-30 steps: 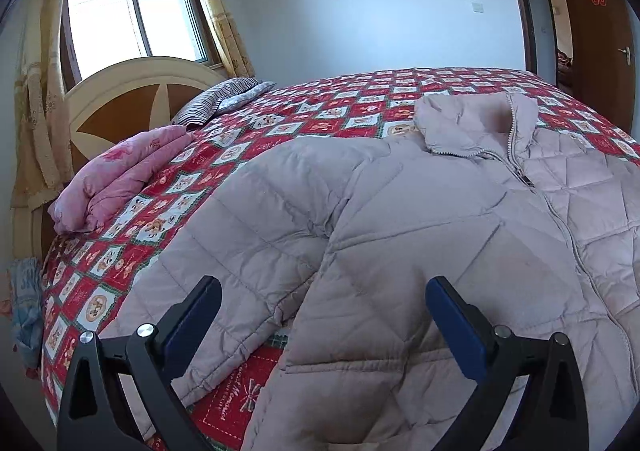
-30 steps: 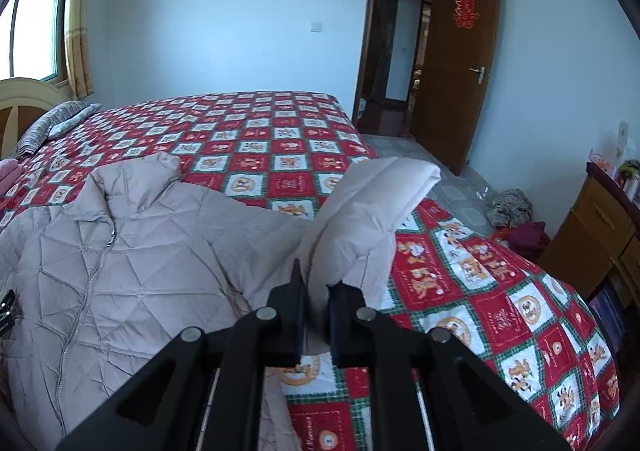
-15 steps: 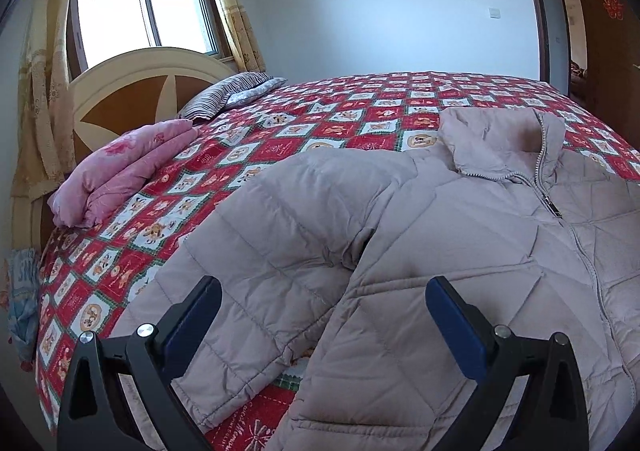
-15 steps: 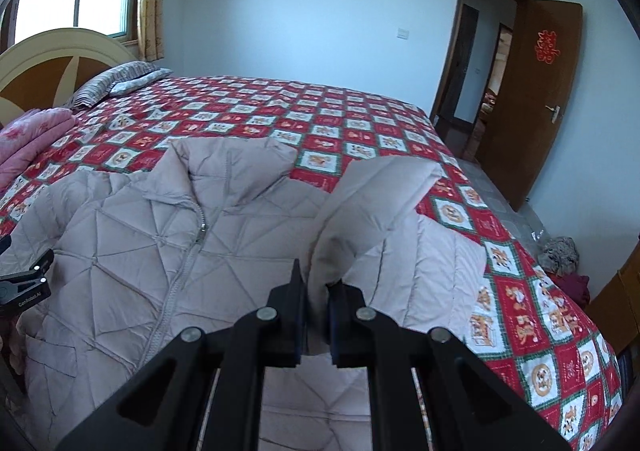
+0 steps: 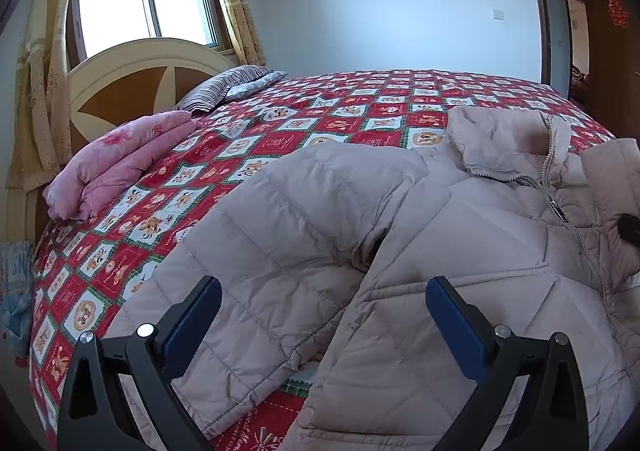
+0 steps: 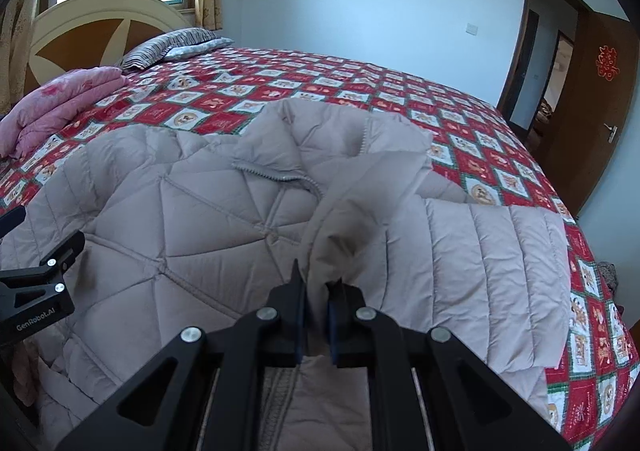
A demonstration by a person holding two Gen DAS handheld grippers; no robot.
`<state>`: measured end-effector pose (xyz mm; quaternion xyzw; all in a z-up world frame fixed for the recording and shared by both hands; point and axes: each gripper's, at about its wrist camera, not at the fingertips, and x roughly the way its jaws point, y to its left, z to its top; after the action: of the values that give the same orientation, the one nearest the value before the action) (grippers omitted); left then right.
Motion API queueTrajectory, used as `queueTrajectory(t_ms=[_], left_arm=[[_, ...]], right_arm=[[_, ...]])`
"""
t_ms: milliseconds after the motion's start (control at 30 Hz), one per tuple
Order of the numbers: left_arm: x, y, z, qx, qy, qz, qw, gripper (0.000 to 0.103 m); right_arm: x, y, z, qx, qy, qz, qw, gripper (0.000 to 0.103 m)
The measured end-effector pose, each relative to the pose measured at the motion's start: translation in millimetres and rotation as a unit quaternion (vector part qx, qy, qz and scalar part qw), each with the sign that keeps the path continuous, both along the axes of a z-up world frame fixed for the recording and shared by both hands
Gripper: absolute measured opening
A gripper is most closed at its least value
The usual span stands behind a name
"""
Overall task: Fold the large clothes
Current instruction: 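Lift the sleeve with the right tool and fold it across the jacket body, then lower the sleeve onto the jacket body and open the right tool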
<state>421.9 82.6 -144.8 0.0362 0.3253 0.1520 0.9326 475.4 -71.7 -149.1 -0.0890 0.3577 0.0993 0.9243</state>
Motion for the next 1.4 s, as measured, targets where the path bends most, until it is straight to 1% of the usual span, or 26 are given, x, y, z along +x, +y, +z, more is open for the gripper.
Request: queueTrajectory(t_ms=[200, 233, 267, 300, 333, 367, 400, 433, 467, 567, 633, 667, 733, 800, 833, 867, 933, 967, 1000, 1067, 1133, 1200, 1300, 1400], left_arm=[[3, 3, 3, 0.011, 0.003, 0.01, 0.9999, 0.102], [3, 3, 4, 0.014, 0.004, 0.009, 0.9999, 0.102], [3, 1, 7, 0.017, 0.003, 0.008, 0.9998, 0.102], [1, 0, 10, 0.02, 0.001, 0.007, 0.9998, 0.102], [0, 0, 13, 0.024, -0.001, 0.005, 0.9997, 0.102], [-2, -1, 18, 0.027, -0.005, 0.005, 0.9996, 0.102], [-4, -1, 22, 0.03, -0.008, 0.005, 0.9995, 0.102], [-5, -2, 27, 0.03, -0.011, 0.006, 0.9995, 0.102], [-5, -2, 32, 0.028, -0.014, 0.007, 0.9995, 0.102], [-5, -7, 42, 0.025, -0.024, 0.008, 0.9994, 0.102], [-3, -15, 46, 0.029, -0.028, 0.004, 0.9992, 0.102], [-2, -20, 46, 0.031, -0.029, 0.0, 0.9991, 0.102], [2, -32, 47, 0.032, -0.029, -0.004, 0.9991, 0.102], [6, -47, 48, 0.027, -0.027, -0.016, 0.9991, 0.102], [8, -56, 50, 0.029, -0.029, -0.022, 0.9989, 0.102], [11, -64, 51, 0.031, -0.032, -0.028, 0.9986, 0.102], [19, -88, 53, 0.05, -0.039, -0.054, 0.9965, 0.102], [23, -97, 52, 0.062, -0.043, -0.056, 0.9956, 0.102], [28, -105, 50, 0.074, -0.047, -0.055, 0.9946, 0.102], [39, -117, 42, 0.095, -0.05, -0.058, 0.9926, 0.102], [54, -125, 26, 0.124, -0.036, -0.048, 0.9905, 0.102], [67, -123, 8, 0.139, -0.016, -0.035, 0.9895, 0.102], [75, -108, -13, 0.126, 0.006, -0.017, 0.9919, 0.102], [81, -100, -30, 0.114, 0.024, -0.02, 0.993, 0.102]], right_arm=[[8, 21, -19, 0.005, 0.02, 0.016, 1.0, 0.012], [9, 25, -22, 0.004, 0.026, 0.023, 0.999, 0.013], [9, 28, -24, 0.003, 0.025, 0.028, 0.999, 0.017], [7, 29, -23, 0.001, 0.018, 0.028, 0.999, 0.022], [5, 28, -21, 0.002, 0.014, 0.031, 0.999, 0.031], [2, 27, -17, 0.003, 0.01, 0.034, 0.999, 0.056], [-4, 24, -11, 0.003, -0.002, 0.034, 0.999, 0.077], [-12, 21, -3, 0.003, -0.021, 0.032, 0.999, 0.08], [-21, 15, 6, 0.004, -0.039, 0.035, 0.999, 0.081], [-39, -7, 31, 0.03, -0.057, 0.044, 0.997, 0.081], [-47, -33, 44, 0.026, -0.08, 0.02, 0.996, 0.081], [-45, -45, 46, 0.018, -0.082, 0.0, 0.996, 0.081], [-29, -87, 43, 0.016, -0.074, -0.068, 0.995, 0.078], [-6, -133, 31, 0.019, -0.053, -0.153, 0.987, 0.068], [4, -150, 23, 0.02, -0.04, -0.18, 0.983, 0.066], [12, -165, 15, 0.025, -0.027, -0.2, 0.979, 0.059], [27, -179, -4, 0.038, 0.004, -0.201, 0.979, 0.053], [32, -179, -12, 0.04, 0.018, -0.198, 0.979, 0.048], [34, -177, -19, 0.041, 0.029, -0.192, 0.98, 0.048], [33, -168, -26, 0.039, 0.037, -0.174, 0.983, 0.048], [28, -161, -33, 0.024, 0.037, -0.161, 0.986, 0.048], [28, -158, -41, 0.011, 0.035, -0.153, 0.987, 0.05], [27, -158, -53, 0.003, 0.034, -0.153, 0.988, 0.05], [29, -158, -60, -0.002, 0.035, -0.154, 0.987, 0.05]])
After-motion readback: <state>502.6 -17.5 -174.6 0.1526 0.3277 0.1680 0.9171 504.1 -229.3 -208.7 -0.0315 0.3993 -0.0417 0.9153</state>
